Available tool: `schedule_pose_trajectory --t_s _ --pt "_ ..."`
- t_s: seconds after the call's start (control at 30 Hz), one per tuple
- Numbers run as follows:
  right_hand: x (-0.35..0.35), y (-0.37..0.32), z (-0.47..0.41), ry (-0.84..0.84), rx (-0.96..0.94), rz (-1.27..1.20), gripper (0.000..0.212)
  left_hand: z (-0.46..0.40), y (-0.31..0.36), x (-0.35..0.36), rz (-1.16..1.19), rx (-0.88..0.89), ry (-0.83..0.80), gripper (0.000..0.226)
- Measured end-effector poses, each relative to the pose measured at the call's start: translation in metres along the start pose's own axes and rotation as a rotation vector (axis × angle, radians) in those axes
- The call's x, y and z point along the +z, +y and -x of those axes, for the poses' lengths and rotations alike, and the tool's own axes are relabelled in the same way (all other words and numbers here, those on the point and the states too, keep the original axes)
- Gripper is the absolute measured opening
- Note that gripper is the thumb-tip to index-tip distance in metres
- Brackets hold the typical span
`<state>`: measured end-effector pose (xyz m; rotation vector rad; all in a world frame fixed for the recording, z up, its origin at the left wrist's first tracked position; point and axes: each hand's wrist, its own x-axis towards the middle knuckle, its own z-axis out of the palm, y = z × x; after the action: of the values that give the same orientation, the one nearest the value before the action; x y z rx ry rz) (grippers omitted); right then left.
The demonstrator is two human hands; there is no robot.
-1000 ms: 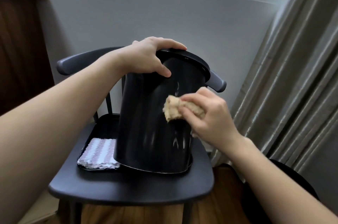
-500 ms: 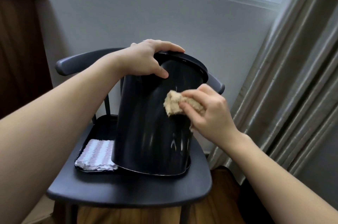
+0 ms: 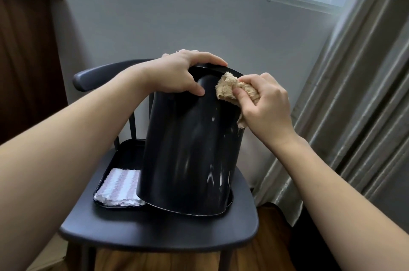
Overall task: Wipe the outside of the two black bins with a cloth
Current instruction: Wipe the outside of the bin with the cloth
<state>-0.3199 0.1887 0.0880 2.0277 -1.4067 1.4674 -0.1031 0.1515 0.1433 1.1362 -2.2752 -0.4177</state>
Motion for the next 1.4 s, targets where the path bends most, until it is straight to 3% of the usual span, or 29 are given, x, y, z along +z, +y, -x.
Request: schedule_pose_trajectory --t_s 0.23,0.43,0.53,0.73,0.97,1.17,1.4 --pt "-0.008 0.001 0.041 -0.259 -0.183 -0.098 0.017 0.001 -0.004 0.0 0.031 -0.019 0.0 0.073" --pt "0.0 -0.001 0.004 -0.027 0.003 -0.007 0.015 0.001 0.0 0.001 0.055 -0.008 -0.025 0.072" --pt "0.002 -0.005 0.016 -0.07 -0.022 -0.063 0.015 0.0 -0.004 0.001 0.055 -0.003 -0.028 0.072" --pt "-0.002 -0.009 0.067 -0.265 -0.247 -0.094 0.017 0.0 -0.008 0.0 0.069 -0.021 -0.017 0.072" --pt "0.003 -0.008 0.031 -0.107 -0.082 -0.032 0.016 -0.002 -0.007 0.001 0.068 -0.015 -0.024 0.072" --pt "-0.004 -0.007 0.073 -0.315 -0.282 -0.084 0.016 -0.001 -0.01 -0.001 0.087 -0.036 -0.017 0.071" --pt "0.002 -0.006 0.041 -0.09 -0.141 -0.016 0.017 -0.003 -0.005 0.003 0.083 -0.014 -0.023 0.071"
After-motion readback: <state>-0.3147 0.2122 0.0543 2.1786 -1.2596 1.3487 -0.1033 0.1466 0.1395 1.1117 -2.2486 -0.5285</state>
